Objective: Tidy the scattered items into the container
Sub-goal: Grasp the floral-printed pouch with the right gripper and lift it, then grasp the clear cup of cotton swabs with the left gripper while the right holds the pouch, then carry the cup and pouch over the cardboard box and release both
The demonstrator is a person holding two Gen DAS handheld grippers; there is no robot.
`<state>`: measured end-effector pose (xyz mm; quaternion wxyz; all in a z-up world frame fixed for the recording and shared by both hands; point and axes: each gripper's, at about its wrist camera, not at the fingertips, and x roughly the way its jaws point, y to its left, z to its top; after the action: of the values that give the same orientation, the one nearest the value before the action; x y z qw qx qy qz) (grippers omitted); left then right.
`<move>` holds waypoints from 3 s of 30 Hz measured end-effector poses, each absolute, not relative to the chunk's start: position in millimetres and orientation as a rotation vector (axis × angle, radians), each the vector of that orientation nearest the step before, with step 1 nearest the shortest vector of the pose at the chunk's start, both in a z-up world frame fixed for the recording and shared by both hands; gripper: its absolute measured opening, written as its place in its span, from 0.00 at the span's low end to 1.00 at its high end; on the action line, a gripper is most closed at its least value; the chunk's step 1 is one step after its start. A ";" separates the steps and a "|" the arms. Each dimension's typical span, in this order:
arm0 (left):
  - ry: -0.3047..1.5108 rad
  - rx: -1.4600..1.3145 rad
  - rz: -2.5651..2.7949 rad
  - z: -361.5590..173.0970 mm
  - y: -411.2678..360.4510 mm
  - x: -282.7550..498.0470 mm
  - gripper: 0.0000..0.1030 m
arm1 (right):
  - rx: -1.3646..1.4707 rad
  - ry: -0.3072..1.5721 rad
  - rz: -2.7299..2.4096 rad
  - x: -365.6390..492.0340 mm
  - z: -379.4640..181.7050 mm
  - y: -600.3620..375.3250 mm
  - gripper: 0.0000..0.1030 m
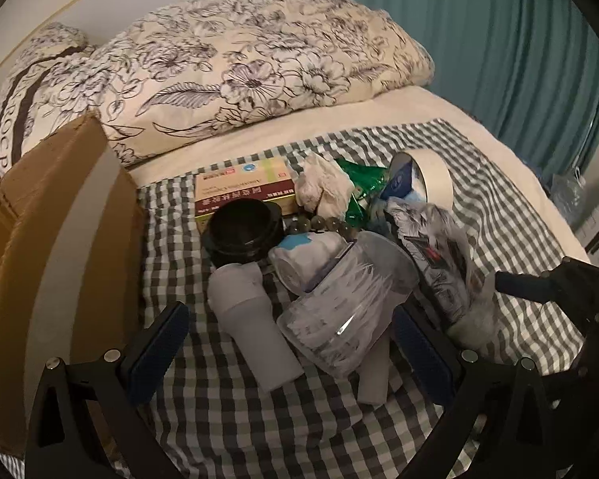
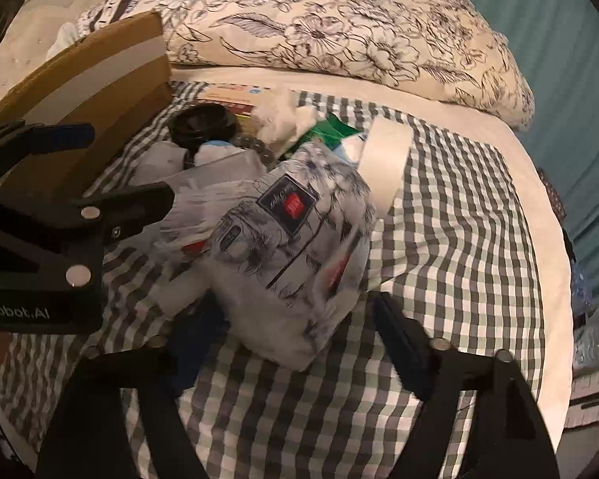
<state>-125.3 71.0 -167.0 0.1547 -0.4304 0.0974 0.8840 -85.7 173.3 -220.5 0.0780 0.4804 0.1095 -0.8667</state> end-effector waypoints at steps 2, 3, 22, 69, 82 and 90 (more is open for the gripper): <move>0.297 -1.232 2.518 -169.3 75.7 -127.3 1.00 | 1.475 0.301 -2.591 -88.7 -223.1 176.9 0.44; 0.308 -1.230 2.511 -172.0 78.4 -128.1 1.00 | 1.481 0.269 -2.594 -90.0 -222.5 180.1 0.42; 0.326 -1.266 2.369 -207.1 102.8 -141.3 0.84 | 1.467 0.013 -2.692 -98.7 -190.5 220.1 0.28; 0.286 -1.195 2.441 -203.3 104.0 -148.7 0.72 | 1.281 0.047 -2.744 -81.9 -152.0 205.0 0.23; 0.167 -1.120 2.476 -165.8 68.9 -126.7 0.63 | 1.214 0.085 -2.790 -62.7 -127.2 191.0 0.23; 0.111 -1.015 2.513 -125.4 48.4 -99.5 0.63 | 1.137 0.117 -2.833 -41.1 -98.9 178.6 0.23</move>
<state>-99.5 48.4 -125.4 0.2130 -0.3656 0.0401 0.9052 -41.1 178.6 -98.9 0.0433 0.3720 0.0384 -0.9264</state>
